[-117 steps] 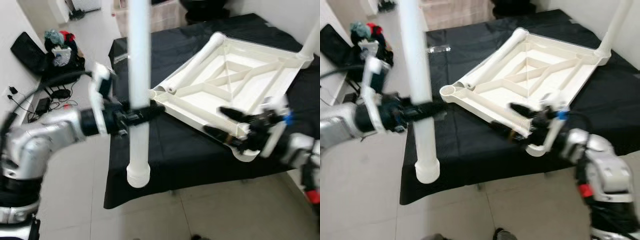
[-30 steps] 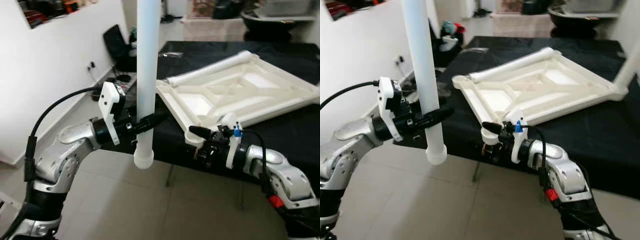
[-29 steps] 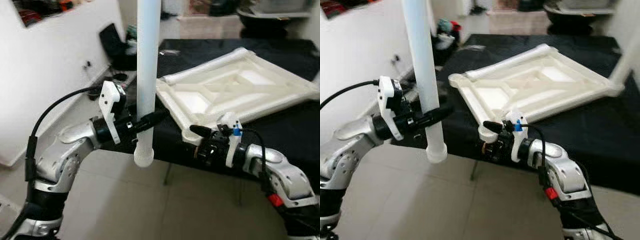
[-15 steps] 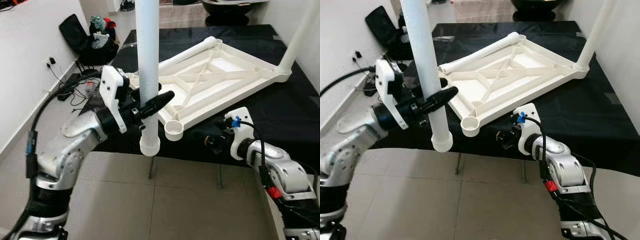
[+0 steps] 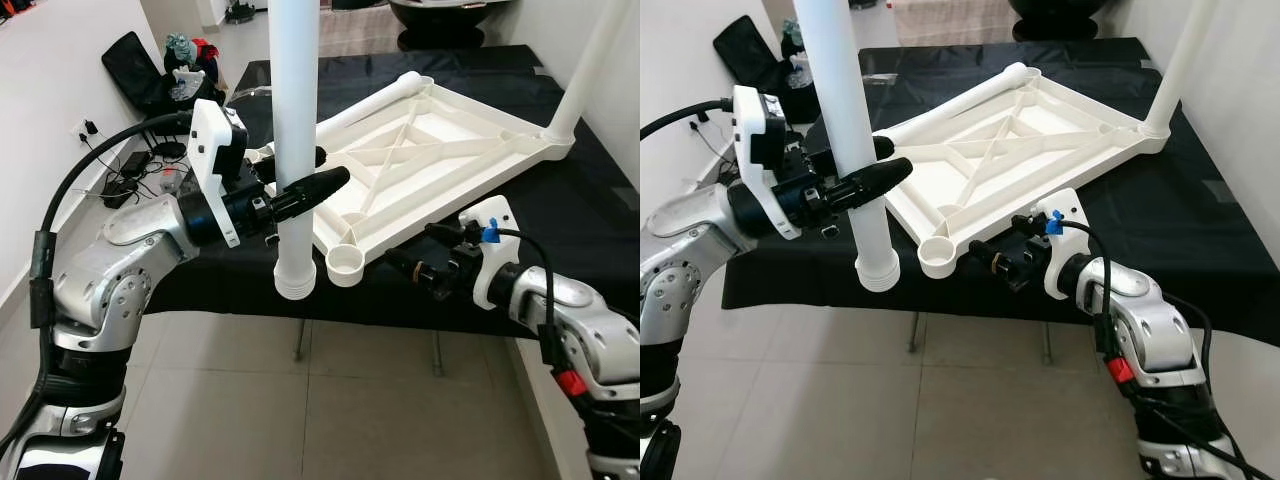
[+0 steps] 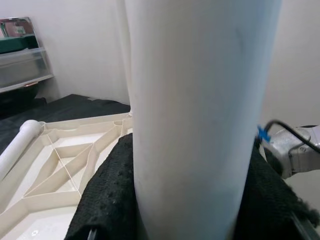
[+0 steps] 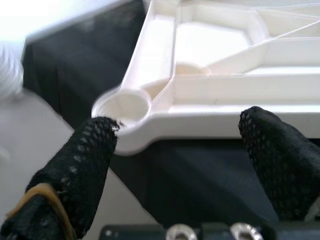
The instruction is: Building children table
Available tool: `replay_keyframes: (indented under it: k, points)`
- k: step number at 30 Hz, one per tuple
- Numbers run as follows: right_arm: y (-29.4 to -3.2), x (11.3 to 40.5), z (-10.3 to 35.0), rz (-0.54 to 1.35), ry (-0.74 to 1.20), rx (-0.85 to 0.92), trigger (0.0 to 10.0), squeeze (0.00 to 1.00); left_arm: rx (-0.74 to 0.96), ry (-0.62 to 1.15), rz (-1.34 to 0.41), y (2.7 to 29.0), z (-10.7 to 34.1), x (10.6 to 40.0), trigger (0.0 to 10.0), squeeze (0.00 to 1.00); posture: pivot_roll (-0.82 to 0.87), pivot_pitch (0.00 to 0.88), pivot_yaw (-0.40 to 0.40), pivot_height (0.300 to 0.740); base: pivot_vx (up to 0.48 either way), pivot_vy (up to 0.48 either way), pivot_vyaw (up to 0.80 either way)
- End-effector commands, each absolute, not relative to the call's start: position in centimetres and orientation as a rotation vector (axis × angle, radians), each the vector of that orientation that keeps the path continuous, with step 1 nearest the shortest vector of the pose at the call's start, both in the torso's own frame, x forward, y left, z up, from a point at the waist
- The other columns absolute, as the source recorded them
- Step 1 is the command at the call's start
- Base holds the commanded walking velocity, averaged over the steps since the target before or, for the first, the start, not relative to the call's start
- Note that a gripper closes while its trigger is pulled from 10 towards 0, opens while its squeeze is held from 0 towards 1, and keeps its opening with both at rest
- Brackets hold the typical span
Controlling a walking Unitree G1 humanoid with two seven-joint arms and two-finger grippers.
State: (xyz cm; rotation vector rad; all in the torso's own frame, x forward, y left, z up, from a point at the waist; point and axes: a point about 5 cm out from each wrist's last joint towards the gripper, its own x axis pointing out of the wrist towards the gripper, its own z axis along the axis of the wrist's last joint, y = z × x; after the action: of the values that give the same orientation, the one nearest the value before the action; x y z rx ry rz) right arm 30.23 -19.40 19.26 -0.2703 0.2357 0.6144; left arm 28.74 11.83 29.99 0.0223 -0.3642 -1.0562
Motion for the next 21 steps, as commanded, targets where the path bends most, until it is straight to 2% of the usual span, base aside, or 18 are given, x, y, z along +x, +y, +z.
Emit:
replay_keyframes:
  k: [1,6,11,16,21]
  points:
    - [-18.4,30.3,17.7,0.637,0.293,-0.349,10.0,0.00,0.014,-0.363,-1.069,11.5,29.9,28.3,10.0,0.00,-0.08,0.074,0.047,0.740,0.000,0.000,-0.61]
    - [-16.9,31.6,16.9,0.609,0.305,-0.320,10.0,0.00,-0.010,-0.319,-1.041,11.1,28.2,27.9,10.0,0.00,-0.06,0.079,0.035,0.740,0.000,0.000,-0.74]
    - [-17.1,32.3,16.6,0.559,0.326,-0.335,10.0,0.00,-0.021,-0.273,-0.988,11.0,26.6,27.5,10.0,0.00,-0.04,0.087,0.031,0.740,0.000,0.000,-0.56]
    - [-17.2,32.6,15.6,0.496,0.392,-0.346,10.0,0.00,-0.063,-0.229,-0.903,11.1,24.9,27.0,10.0,0.00,-0.03,0.095,0.034,0.740,0.000,0.000,0.00]
    - [-14.7,34.1,14.4,0.484,0.379,-0.320,10.0,0.00,-0.057,-0.161,-0.733,10.9,21.8,25.8,10.0,0.00,0.00,0.107,0.017,0.740,0.000,0.000,0.00]
